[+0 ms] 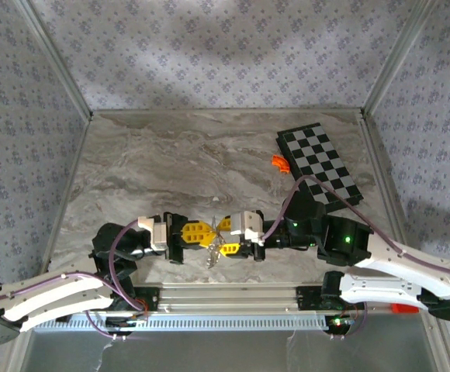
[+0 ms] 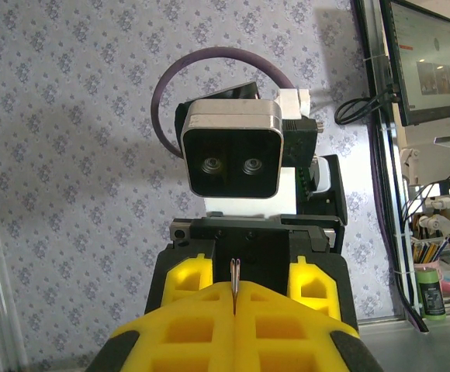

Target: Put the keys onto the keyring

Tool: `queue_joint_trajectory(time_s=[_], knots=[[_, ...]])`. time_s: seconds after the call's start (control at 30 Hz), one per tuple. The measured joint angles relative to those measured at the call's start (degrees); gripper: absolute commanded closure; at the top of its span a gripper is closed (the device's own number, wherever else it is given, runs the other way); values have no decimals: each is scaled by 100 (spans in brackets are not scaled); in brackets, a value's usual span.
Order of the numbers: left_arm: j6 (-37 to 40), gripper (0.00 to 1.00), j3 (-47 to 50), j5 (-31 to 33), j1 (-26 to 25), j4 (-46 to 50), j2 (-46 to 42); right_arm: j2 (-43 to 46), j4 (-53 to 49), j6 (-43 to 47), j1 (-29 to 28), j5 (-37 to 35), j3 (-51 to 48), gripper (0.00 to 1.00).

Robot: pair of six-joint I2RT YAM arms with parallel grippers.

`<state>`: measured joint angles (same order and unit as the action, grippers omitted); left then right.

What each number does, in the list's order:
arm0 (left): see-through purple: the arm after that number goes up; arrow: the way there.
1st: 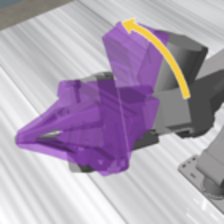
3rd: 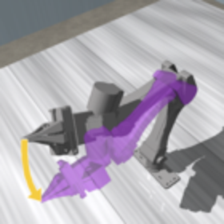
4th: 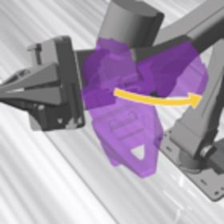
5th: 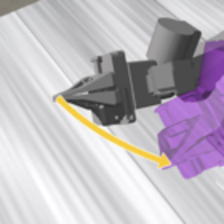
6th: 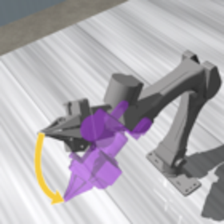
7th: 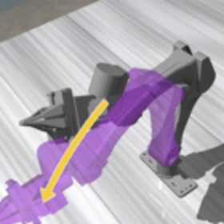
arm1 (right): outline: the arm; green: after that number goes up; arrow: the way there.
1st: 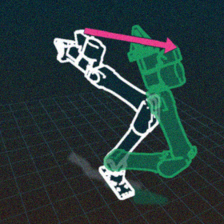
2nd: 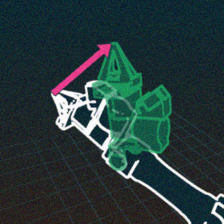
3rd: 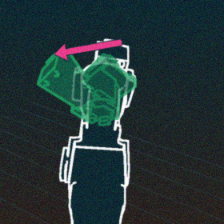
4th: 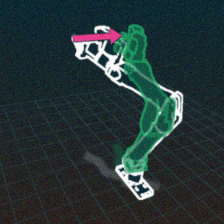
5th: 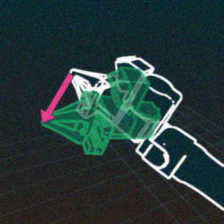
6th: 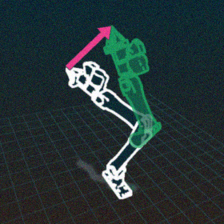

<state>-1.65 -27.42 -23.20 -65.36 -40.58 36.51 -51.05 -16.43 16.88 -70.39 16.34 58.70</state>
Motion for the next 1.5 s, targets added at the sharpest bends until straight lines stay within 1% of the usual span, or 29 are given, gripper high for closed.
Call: queue_joint_trajectory(time_s=[0.07,0.2,0.33,0.47,0.6,0.97,1.5], knots=[[-2,100,2,0,0,0,2,-2,31,-9,2,-2,-15,66],[-2,100,2,0,0,0,0,-2,103,-83,2,-52,-68,78],[-2,100,2,0,0,0,0,-2,177,-107,20,-114,-81,85],[0,100,2,-17,0,2,-2,9,247,-114,46,-219,-111,95],[4,100,2,4,0,48,-4,66,280,-90,46,-323,-186,99],[142,100,2,101,0,455,-11,264,140,70,46,-782,-188,100],[584,100,-190,761,0,1655,-173,269,-225,238,11,-1379,-118,100]])
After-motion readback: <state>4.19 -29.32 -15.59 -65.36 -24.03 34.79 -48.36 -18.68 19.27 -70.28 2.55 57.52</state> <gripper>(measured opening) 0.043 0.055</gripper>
